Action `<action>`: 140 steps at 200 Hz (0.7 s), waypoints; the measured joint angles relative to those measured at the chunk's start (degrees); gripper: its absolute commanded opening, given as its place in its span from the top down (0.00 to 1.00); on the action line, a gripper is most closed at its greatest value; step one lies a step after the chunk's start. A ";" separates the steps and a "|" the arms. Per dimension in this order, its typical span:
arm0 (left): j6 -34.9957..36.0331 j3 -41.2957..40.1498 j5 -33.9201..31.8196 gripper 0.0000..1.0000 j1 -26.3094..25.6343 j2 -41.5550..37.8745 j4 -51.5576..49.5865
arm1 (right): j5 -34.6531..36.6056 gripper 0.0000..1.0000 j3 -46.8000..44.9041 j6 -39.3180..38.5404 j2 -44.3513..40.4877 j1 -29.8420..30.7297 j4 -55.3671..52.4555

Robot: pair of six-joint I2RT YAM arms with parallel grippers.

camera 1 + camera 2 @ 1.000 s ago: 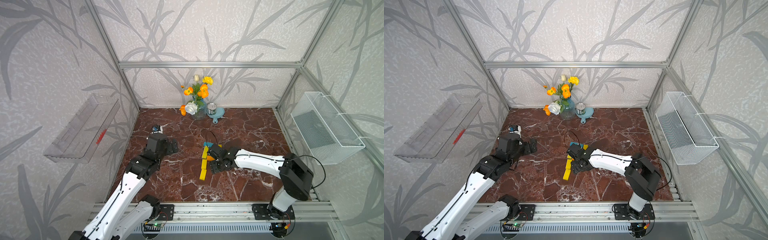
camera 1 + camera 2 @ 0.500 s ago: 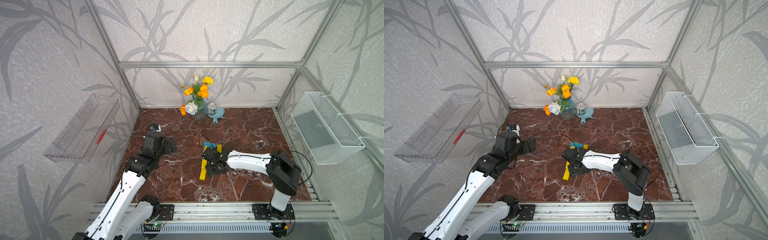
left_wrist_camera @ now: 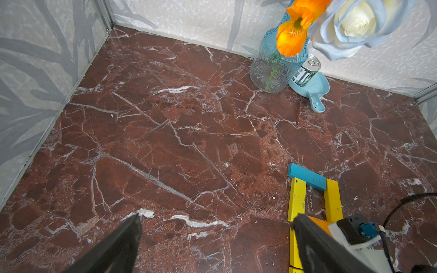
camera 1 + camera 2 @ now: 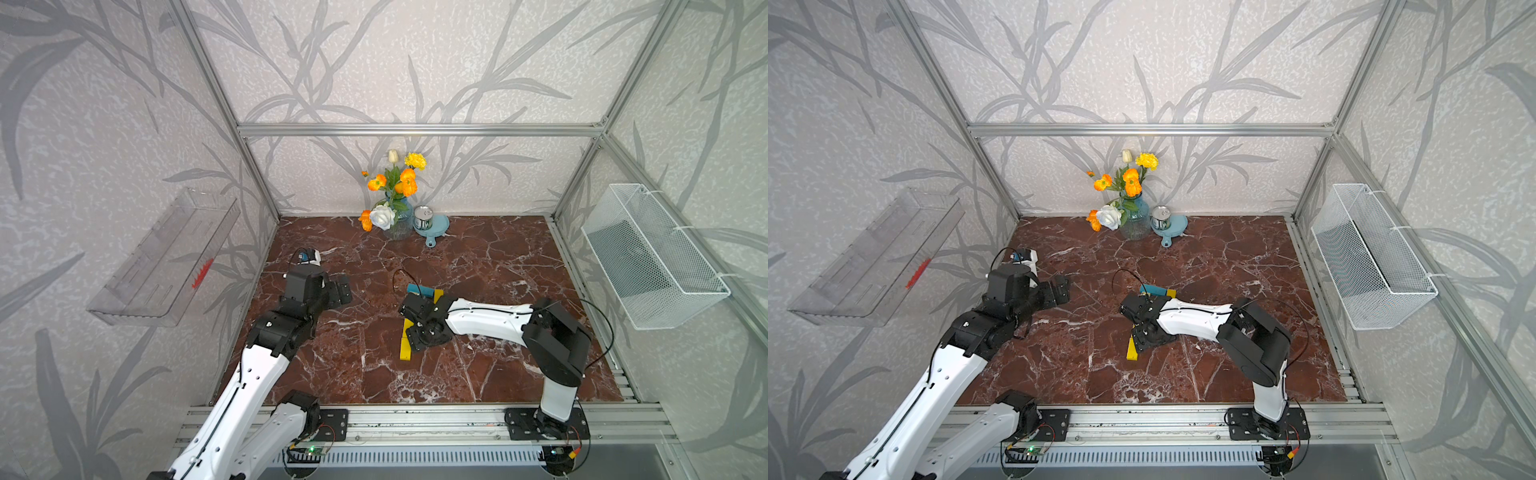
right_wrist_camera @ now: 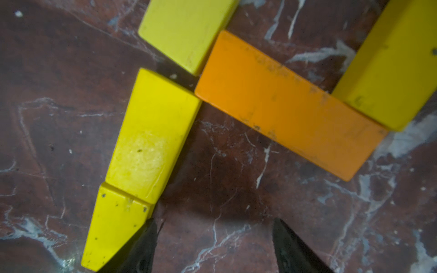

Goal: Assemble the letter p with building blocks
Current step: Adjust the building block at the center of the board, then reset both arms

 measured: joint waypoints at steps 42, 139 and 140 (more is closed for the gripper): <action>0.33 0.00 0.68 0.00 0.04 -0.02 -0.02 | 0.79 0.24 -0.04 -0.48 -0.79 -0.55 -0.81; 2.05 -1.79 3.34 0.00 0.04 1.31 3.28 | 1.62 0.01 -15.63 -13.51 -39.12 -23.34 4.68; 2.08 -1.79 3.28 0.00 0.04 1.36 3.32 | 1.51 0.01 -15.74 -13.64 -39.34 -23.56 4.74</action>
